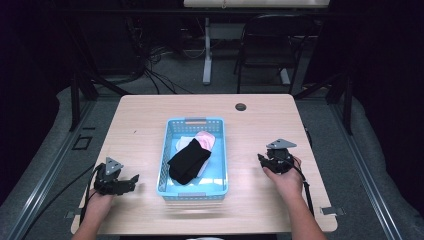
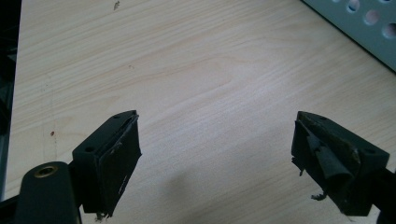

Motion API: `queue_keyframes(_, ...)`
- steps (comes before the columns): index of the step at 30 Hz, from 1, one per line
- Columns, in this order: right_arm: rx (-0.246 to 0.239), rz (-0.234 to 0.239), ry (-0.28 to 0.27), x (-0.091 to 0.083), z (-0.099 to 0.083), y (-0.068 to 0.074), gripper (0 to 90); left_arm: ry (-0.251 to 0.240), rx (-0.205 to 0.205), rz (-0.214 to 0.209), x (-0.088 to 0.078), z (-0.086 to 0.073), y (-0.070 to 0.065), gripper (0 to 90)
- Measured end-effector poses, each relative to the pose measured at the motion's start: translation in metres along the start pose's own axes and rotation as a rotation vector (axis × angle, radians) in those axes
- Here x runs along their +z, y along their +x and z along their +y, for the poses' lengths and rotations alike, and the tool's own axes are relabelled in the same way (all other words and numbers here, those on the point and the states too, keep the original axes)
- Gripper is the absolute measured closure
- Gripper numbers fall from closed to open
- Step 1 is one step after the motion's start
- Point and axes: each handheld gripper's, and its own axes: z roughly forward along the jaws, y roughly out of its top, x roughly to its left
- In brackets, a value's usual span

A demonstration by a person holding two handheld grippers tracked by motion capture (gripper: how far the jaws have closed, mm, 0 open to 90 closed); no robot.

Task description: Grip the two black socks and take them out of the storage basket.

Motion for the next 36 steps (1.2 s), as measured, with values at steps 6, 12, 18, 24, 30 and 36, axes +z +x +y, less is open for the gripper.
queue_keyframes(6,0.038,0.116,0.009,0.005,-0.002,0.003,60.2,-0.001,0.000,0.001,0.000,0.000,-0.001,15.5)
queue_keyframes(12,0.058,0.150,-0.001,0.005,-0.002,0.003,58.1,0.003,0.004,-0.001,0.001,0.001,-0.002,15.5)
queue_keyframes(18,0.073,0.143,-0.010,0.004,-0.001,-0.001,57.9,0.000,0.002,-0.001,0.000,0.000,-0.002,15.5)
queue_keyframes(24,0.070,0.135,-0.064,-0.013,0.010,-0.004,55.1,0.005,0.005,0.000,0.000,-0.001,-0.004,15.6)
queue_keyframes(30,0.062,0.171,-0.067,-0.021,0.031,0.002,53.9,0.010,0.006,0.000,0.001,-0.001,-0.004,15.5)
queue_keyframes(36,-0.031,0.197,-0.065,-0.022,0.065,0.023,54.1,0.008,0.005,-0.004,0.000,-0.001,-0.004,15.5)
